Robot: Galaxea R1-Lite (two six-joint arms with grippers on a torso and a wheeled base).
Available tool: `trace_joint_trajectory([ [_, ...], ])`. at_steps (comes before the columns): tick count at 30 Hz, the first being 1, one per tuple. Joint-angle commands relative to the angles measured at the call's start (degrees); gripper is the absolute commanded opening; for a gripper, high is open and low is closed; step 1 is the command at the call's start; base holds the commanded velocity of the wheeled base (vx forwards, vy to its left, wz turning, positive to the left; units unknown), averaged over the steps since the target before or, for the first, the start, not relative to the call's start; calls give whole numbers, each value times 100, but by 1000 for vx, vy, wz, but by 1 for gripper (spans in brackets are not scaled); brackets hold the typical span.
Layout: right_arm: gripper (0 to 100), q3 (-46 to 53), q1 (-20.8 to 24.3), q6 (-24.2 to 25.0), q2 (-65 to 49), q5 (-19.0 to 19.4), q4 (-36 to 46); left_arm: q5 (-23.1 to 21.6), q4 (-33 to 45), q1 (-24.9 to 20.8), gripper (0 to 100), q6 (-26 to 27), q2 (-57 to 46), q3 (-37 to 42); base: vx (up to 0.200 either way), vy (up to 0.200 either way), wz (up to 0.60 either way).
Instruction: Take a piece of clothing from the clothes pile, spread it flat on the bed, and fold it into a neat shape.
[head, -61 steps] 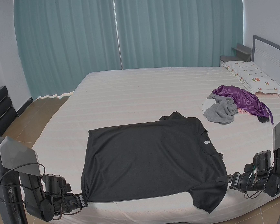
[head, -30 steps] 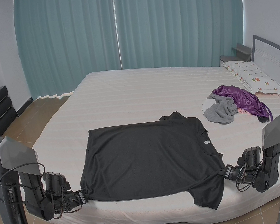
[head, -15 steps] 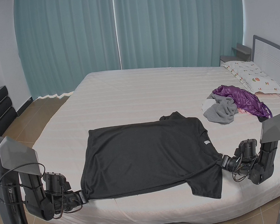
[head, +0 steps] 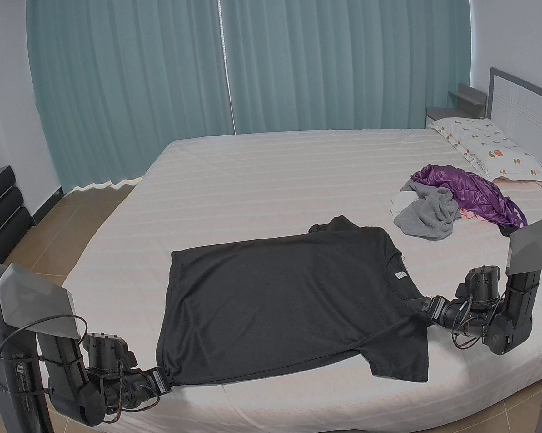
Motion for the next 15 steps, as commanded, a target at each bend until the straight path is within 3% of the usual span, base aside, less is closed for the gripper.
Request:
trace_joint_trajectory([
  [1, 100, 509, -51, -6, -458, 368, -123, 1, -2, 0, 0, -4, -2, 0, 0, 0, 0],
  [5, 100, 1045, -24, -112, -493, 737, -254, 1, -2, 0, 0, -4, -2, 0, 0, 0, 0],
  [11, 100, 1405, -16, -657, -133, 781, -272, 1, -2, 0, 0, -4, -2, 0, 0, 0, 0],
  [15, 100, 1414, 20, -692, -10, 781, -492, 1, -2, 0, 0, -4, -2, 0, 0, 0, 0],
])
